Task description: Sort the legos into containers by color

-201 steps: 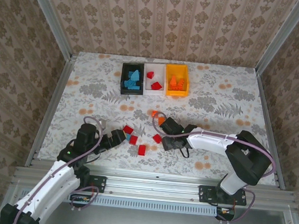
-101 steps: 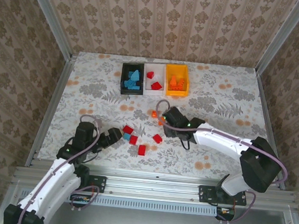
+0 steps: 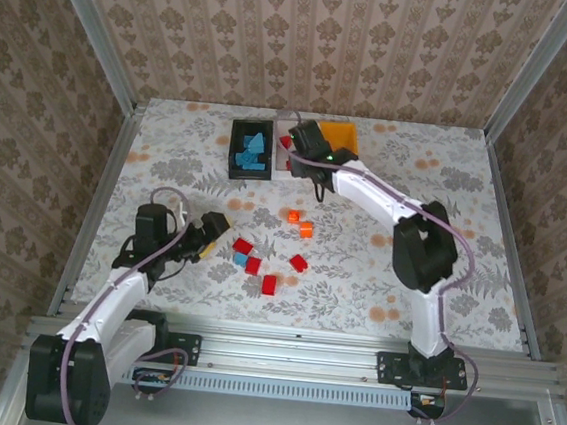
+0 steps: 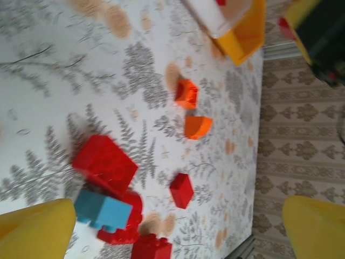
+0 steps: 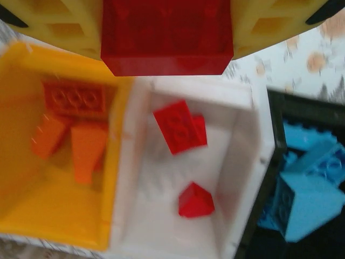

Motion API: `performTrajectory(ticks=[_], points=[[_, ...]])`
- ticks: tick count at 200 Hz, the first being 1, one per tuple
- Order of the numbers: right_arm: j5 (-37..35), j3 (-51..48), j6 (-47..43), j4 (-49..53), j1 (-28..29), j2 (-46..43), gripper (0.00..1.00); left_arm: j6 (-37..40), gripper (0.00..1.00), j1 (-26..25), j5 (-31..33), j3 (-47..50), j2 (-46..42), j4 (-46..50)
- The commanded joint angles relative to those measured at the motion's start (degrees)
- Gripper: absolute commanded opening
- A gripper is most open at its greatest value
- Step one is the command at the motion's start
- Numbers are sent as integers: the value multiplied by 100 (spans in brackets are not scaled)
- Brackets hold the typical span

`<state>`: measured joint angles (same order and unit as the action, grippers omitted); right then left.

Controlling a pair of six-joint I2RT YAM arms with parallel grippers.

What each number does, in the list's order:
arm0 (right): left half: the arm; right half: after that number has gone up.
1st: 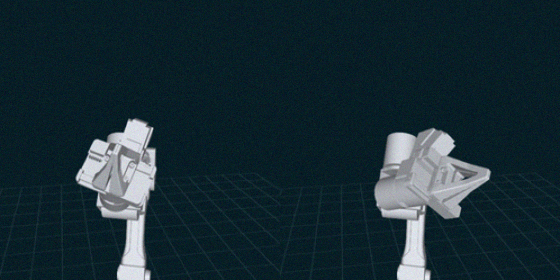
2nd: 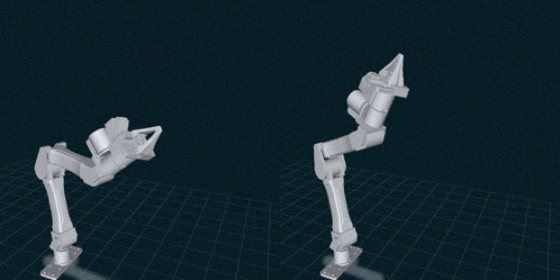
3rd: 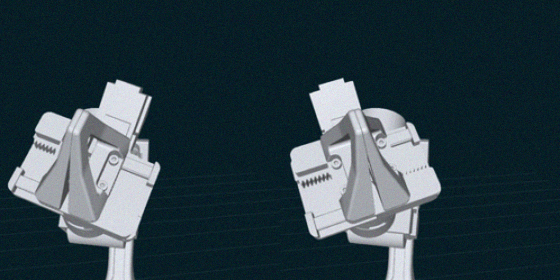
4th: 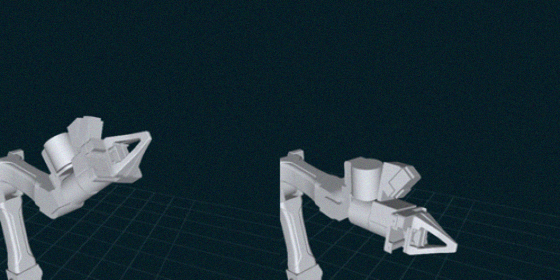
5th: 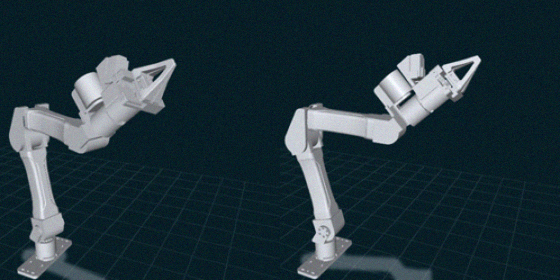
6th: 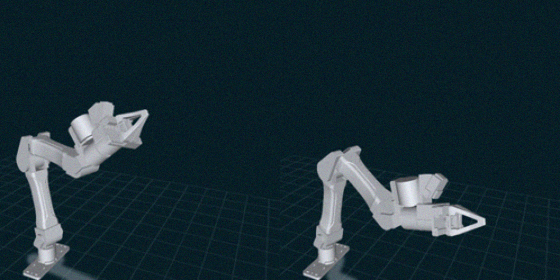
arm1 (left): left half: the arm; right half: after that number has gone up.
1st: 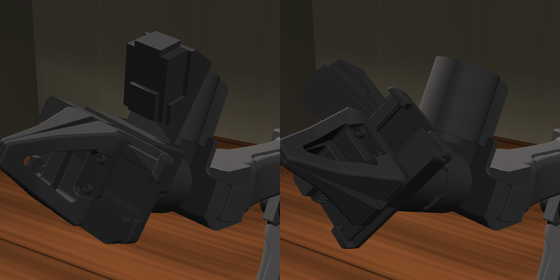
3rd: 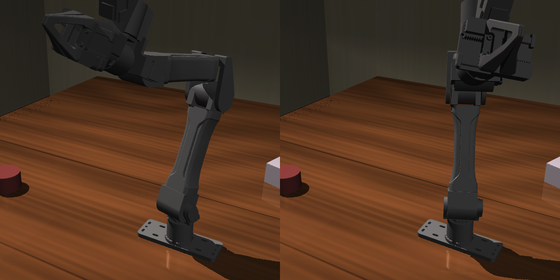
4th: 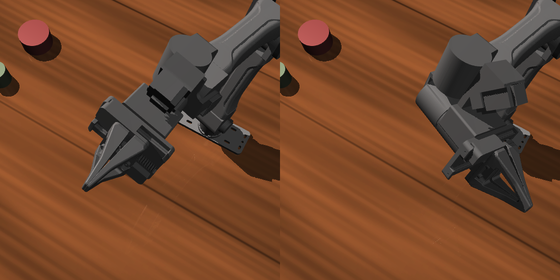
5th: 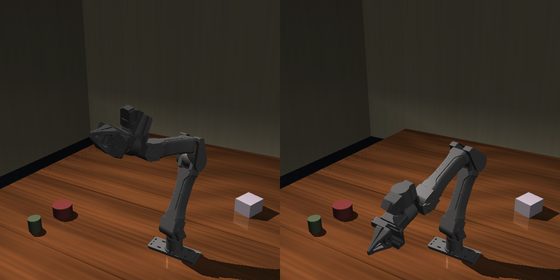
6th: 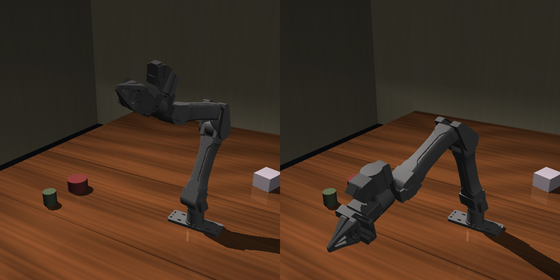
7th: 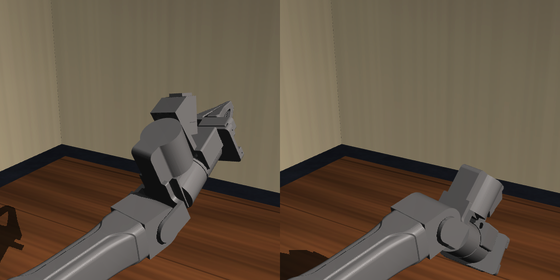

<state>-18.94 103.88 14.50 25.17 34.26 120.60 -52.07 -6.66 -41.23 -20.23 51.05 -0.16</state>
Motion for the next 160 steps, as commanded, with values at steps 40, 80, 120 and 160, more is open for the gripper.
performTrajectory(ticks=[40, 80, 120, 160], points=[[311, 2455, -317, 1255, -109, 1698, 40, 276, 100, 63, -159, 64, -347, 161], [342, 3396, -325, 1647, -228, 2298, 43, 463, 100, 68, -157, -82, -298, 335], [378, 4057, -475, 1899, -287, 2753, 46, 534, 100, 72, -201, -87, -148, 306], [394, 4174, -489, 1814, -275, 2742, 61, 676, 100, 70, -202, -152, -171, 472]])
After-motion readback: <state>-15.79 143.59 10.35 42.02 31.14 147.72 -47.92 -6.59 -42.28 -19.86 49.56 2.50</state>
